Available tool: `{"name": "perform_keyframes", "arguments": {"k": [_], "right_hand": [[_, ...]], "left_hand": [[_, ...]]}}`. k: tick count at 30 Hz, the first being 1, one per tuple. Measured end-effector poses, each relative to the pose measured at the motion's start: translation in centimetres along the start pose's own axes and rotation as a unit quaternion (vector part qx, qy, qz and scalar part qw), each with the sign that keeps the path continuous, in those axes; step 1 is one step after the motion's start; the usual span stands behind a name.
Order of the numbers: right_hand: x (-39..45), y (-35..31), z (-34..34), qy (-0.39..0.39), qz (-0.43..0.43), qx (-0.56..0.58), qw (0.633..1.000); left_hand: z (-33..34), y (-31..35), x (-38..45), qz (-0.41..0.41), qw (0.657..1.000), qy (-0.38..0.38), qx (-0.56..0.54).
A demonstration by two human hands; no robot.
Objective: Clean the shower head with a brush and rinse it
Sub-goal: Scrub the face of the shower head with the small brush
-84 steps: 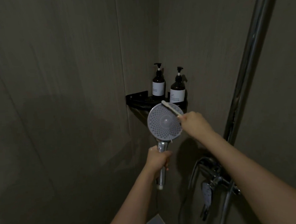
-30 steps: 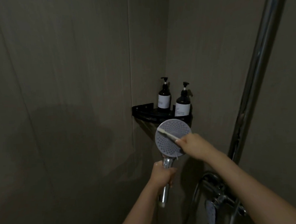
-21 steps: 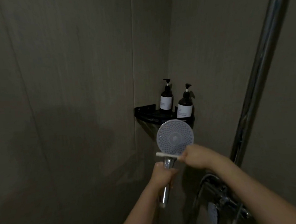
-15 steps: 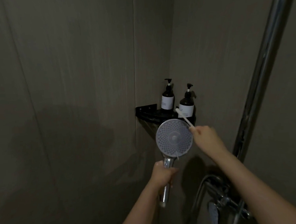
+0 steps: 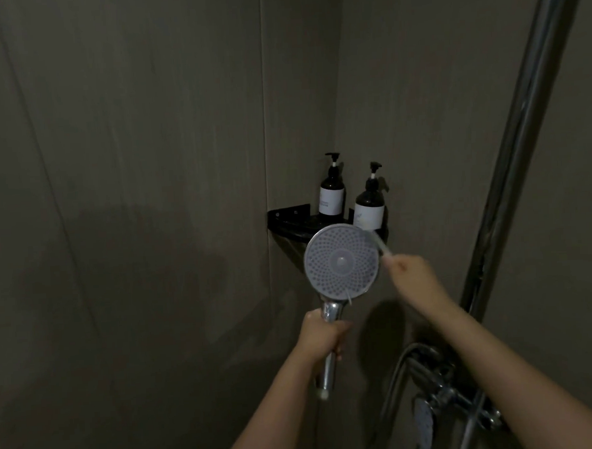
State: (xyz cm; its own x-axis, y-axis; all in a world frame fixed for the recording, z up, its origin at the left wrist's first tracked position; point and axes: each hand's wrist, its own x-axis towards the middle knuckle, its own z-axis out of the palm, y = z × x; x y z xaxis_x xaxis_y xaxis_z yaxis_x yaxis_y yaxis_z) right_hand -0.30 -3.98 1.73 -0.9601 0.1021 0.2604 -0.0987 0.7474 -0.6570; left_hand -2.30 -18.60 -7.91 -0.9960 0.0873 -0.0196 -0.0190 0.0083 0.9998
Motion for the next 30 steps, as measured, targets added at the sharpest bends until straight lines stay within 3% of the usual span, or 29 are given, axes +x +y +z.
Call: {"name": "perform_keyframes", "arguments": {"k": [1,3,4,6,8,9,11,13,15,16,18,19,22,26,30], "right_hand": [[0.2,0.0,-0.2,0.011,-0.001,0.013,1.000],[-0.6,0.1,0.1,-0.125,0.026,-0.032,0.991],[-0.8,0.2,0.5,-0.142,0.031,-0.042,0.988],[-0.5,0.0,0.2,-0.119,0.009,-0.039,0.992],[0.4,0.2,-0.5,-0.033,0.005,-0.005,0.999],[0.4,0.0,-0.5,-0.051,0.016,-0.006,0.999],[-0.3,0.2,0.1,-0.175,0.031,-0.067,0.982],[-0.4,0.1,0.1,-0.151,0.014,-0.071,0.986],[0.6,0.4,-0.6,-0.053,0.003,-0.025,0.998],[0.8,0.3,-0.8,-0.046,-0.001,-0.030,0.998],[0.6,0.2,-0.6,-0.130,0.009,-0.065,0.989],[0.6,0.4,-0.4,-0.132,0.008,-0.070,0.989],[0.9,0.7,-1.0,-0.035,-0.006,-0.033,0.999],[0.8,0.9,-1.0,-0.197,0.017,-0.108,0.974],[1.2,1.0,-2.8,-0.166,-0.016,-0.065,0.984]], "left_hand": [[0.0,0.1,0.0,-0.002,1.000,-0.004,-0.002],[0.0,0.2,-0.1,-0.008,1.000,-0.012,-0.006],[0.0,0.1,-0.1,-0.009,1.000,-0.015,-0.009],[0.1,0.1,0.0,-0.010,1.000,-0.019,-0.018],[0.3,0.1,0.1,-0.010,1.000,-0.019,-0.022],[0.3,0.1,0.1,-0.010,1.000,-0.018,-0.019],[0.4,0.2,0.1,-0.011,1.000,-0.017,-0.012],[0.4,0.3,0.2,-0.011,1.000,-0.020,-0.014],[0.5,0.5,0.2,-0.009,1.000,-0.021,-0.017],[0.6,0.6,0.2,-0.010,1.000,-0.020,-0.018],[0.7,0.6,0.0,-0.013,1.000,-0.017,-0.023],[0.7,0.6,0.0,-0.014,0.999,-0.017,-0.029],[0.6,0.6,0.1,-0.011,0.999,-0.021,-0.035],[0.3,0.6,0.4,-0.007,0.998,-0.031,-0.046],[-0.5,1.2,0.8,-0.045,0.987,-0.080,-0.135]]}}
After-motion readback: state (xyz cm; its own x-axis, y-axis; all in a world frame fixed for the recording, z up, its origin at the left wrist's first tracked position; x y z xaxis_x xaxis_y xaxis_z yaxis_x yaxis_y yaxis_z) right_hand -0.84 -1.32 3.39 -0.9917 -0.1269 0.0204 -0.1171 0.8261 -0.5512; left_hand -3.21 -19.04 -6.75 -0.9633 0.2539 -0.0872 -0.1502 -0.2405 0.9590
